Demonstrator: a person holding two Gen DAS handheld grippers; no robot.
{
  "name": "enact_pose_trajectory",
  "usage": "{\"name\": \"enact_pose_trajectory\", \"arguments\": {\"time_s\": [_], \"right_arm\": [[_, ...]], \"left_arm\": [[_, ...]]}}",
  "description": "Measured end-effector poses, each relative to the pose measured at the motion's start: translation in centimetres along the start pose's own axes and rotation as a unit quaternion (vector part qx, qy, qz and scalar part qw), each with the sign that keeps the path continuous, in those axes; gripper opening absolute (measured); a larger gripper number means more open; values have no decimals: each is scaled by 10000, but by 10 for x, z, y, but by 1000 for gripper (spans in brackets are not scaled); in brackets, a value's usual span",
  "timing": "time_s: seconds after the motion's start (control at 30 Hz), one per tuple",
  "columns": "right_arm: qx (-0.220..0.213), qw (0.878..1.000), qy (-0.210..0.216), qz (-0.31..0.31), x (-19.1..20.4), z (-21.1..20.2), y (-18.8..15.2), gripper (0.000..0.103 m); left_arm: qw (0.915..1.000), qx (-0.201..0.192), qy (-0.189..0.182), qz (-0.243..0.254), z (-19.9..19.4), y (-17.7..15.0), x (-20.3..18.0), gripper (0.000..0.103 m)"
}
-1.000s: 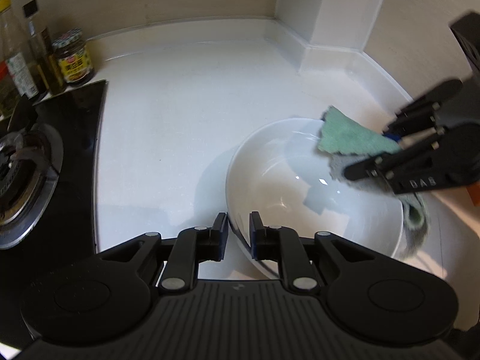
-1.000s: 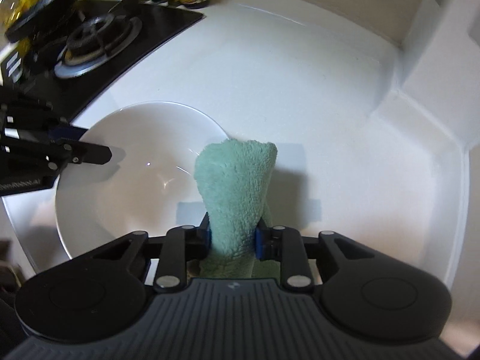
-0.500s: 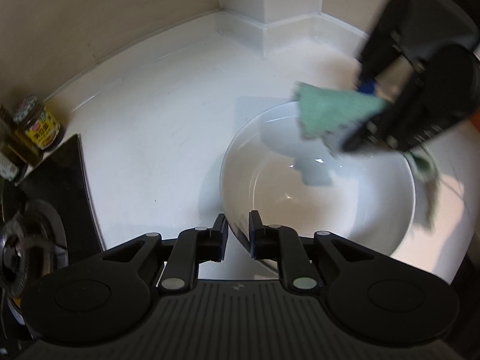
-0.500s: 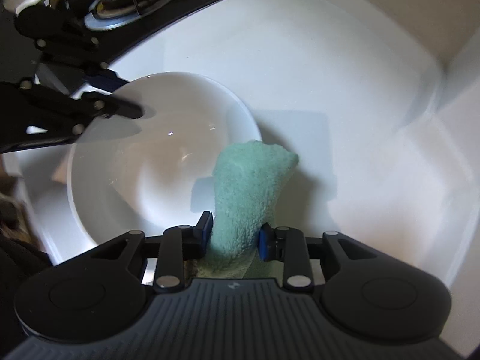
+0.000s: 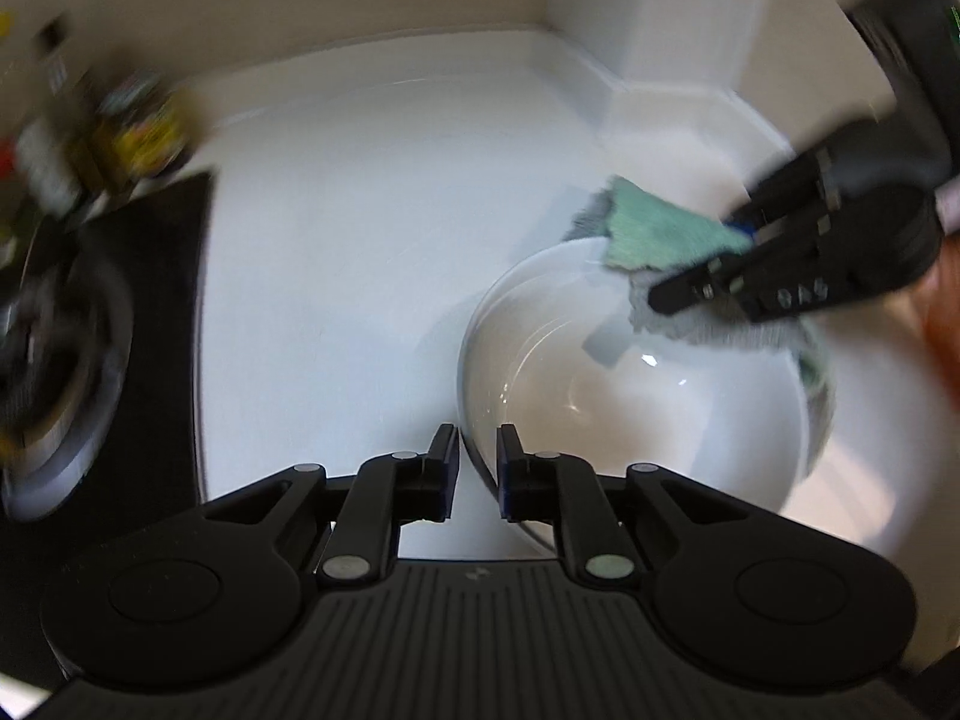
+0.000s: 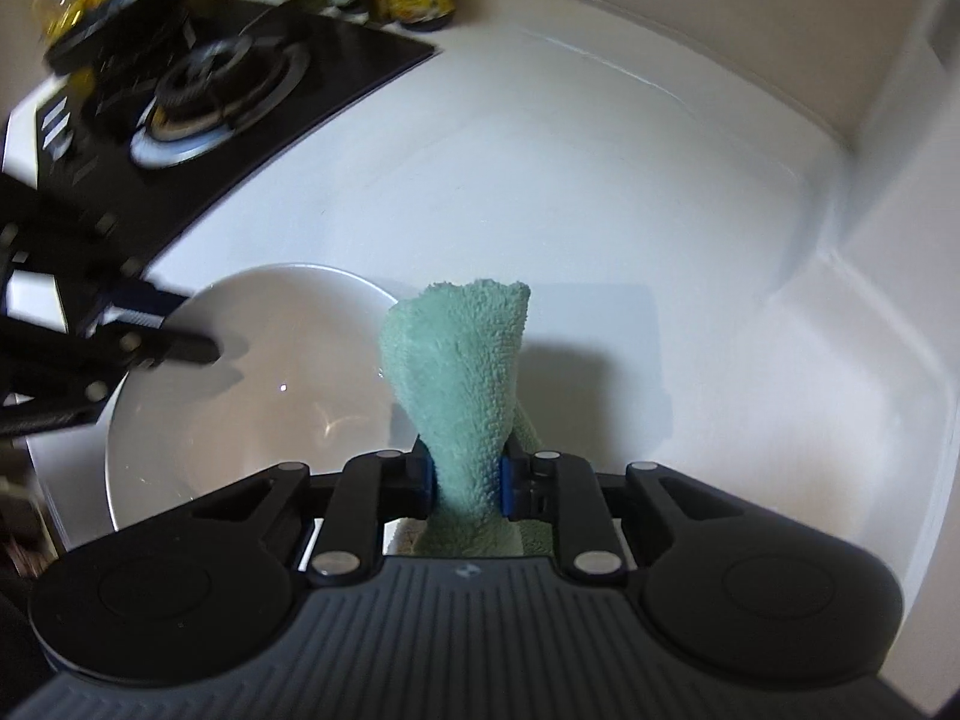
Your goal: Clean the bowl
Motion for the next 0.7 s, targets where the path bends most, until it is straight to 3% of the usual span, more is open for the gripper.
{"name": "enact_pose_trajectory", "arguments": {"time_s": [0.07, 0.17, 0.4, 0.6, 0.7], "right_arm": [[-81, 9999, -25, 115, -1, -1, -5, 16], [-137, 9997, -45, 199, 2, -2, -12, 16], [689, 9953, 352, -590, 11, 2, -11, 21], [791, 9859, 11, -1477, 21, 17, 18, 20], [680, 9860, -47, -1523, 24, 22, 26, 19]], "left_arm": [[9999, -9, 40, -103, -1, -3, -2, 14], [9994, 36, 203, 273, 4, 2, -8, 12], [9914, 54, 158, 1294, 16, 18, -21, 11], [9796, 39, 135, 2003, 24, 25, -31, 12], [9803, 47, 48, 1976, 25, 28, -30, 12]]}}
Point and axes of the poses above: each gripper's, at about its wrist camera, not at the fingertips, and z roughly the way its jaws point, x to its left, y to its top, the point moved 2 cm from there along z, roughly the way its jaws point, and after that the axes turned 6 degrees about y, right-handed, at the moved point
